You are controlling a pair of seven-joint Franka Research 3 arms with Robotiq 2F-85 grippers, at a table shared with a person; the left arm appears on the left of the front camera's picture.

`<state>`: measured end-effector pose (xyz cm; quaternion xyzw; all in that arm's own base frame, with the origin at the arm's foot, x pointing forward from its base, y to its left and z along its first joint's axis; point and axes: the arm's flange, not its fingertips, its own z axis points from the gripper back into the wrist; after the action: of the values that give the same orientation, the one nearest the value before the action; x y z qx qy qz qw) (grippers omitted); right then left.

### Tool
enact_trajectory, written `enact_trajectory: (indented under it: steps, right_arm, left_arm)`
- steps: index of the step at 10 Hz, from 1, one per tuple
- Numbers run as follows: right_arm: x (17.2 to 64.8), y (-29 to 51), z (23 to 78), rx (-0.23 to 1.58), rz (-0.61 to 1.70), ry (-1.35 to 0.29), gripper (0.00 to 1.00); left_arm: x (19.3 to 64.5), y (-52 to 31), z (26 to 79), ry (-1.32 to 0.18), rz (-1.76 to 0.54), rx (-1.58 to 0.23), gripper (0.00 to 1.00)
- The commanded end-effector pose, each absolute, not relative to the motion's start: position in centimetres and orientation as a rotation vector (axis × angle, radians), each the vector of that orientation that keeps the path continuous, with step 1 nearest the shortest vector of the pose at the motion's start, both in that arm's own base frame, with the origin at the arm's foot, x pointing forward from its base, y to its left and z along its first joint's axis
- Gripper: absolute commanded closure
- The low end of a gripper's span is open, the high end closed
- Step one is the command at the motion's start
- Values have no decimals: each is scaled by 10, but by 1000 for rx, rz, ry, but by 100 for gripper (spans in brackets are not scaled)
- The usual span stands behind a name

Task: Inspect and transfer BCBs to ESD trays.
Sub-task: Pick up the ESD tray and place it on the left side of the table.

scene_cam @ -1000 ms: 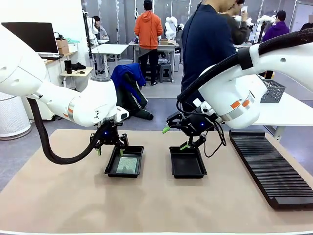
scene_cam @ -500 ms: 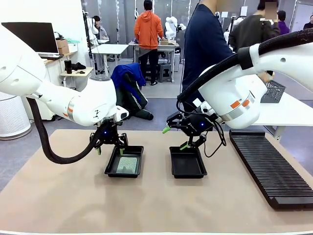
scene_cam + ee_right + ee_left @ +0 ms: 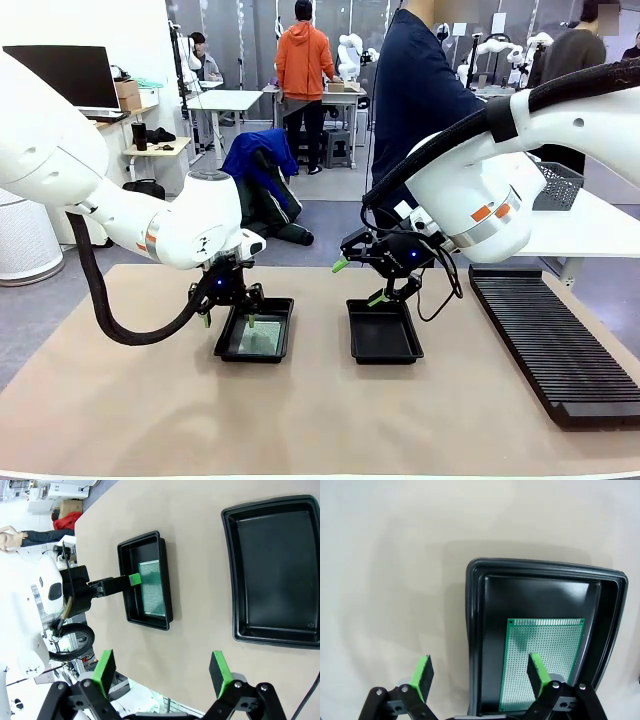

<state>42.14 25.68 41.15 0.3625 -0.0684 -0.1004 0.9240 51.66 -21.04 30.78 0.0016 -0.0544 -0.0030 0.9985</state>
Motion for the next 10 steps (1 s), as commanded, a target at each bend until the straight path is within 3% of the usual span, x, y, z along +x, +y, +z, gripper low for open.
enact_trajectory:
  steps: [1, 5, 10]
  right_arm:
    - [421, 258, 411, 740, -209, -137, 0]
    - [421, 258, 411, 740, -209, -137, 0]
    - [421, 258, 411, 740, -209, -137, 0]
  left_arm:
    - [522, -209, 309, -104, -31, -37, 0]
    - [518, -210, 308, -106, -13, -6, 0]
    - [519, -204, 309, -94, -18, -3, 27]
